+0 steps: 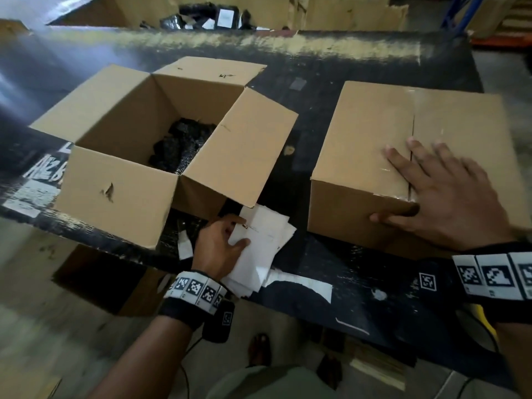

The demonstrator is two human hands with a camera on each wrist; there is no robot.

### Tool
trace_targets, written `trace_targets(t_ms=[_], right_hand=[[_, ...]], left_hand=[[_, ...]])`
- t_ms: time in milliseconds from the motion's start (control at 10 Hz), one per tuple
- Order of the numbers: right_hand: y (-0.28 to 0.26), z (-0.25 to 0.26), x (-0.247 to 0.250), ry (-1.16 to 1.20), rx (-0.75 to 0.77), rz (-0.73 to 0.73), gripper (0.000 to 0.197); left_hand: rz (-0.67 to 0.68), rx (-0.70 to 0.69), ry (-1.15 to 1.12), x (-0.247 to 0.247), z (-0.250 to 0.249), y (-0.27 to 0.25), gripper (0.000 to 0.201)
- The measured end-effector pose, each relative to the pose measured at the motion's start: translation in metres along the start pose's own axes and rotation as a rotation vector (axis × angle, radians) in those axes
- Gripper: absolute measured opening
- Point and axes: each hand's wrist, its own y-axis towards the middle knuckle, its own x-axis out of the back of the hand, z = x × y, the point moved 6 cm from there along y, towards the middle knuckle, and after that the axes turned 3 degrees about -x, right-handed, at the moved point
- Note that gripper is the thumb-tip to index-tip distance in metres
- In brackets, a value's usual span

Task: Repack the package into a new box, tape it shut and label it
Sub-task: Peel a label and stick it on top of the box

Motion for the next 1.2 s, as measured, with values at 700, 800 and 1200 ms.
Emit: trace_targets(t_ms=[700, 800, 1200], right_hand=[[0.001, -0.001, -0.001, -0.023, 0.012, -0.022, 0.117], [0.002, -0.001, -0.002, -0.018, 0.010, -0.020, 0.118], [0.003, -0.002, -0.002, -0.016, 0.012, -0.029, 0.117]], left_hand=[[0.073, -0.091, 0.070, 0.019, 0.008, -0.001, 0.039], [0.033, -0.046, 0.076, 0.022, 0.010, 0.000, 0.040], [0.022, -0.026, 0.143, 0.021, 0.008, 0.002, 0.028]])
